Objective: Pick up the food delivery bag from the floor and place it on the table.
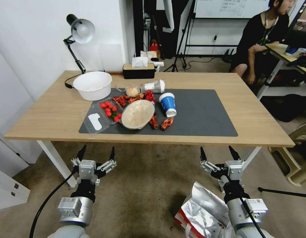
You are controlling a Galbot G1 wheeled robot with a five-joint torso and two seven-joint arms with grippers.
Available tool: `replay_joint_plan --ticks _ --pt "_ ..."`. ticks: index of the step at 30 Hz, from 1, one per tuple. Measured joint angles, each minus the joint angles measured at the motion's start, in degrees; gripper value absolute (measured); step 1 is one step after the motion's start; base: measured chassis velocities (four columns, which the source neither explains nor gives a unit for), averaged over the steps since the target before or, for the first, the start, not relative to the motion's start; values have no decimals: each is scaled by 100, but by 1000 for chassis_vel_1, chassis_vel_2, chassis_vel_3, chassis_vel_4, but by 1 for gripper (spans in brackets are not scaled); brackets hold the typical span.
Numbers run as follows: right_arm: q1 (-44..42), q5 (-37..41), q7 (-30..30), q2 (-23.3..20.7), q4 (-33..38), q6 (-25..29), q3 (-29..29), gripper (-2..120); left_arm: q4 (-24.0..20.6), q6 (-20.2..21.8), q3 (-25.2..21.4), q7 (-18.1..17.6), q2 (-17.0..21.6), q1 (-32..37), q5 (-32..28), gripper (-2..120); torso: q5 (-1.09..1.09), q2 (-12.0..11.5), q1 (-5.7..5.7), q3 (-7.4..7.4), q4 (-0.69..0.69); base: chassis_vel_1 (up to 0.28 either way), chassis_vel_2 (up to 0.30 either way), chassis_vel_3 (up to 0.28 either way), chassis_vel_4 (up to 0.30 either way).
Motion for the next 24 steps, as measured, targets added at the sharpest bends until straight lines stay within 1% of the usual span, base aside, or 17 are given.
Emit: replay_joint_plan --ticks 24 --pt "0 0 0 0 0 0 0 100 0 0 0 0 0 0 0 100 0 0 0 0 0 0 0 0 0"
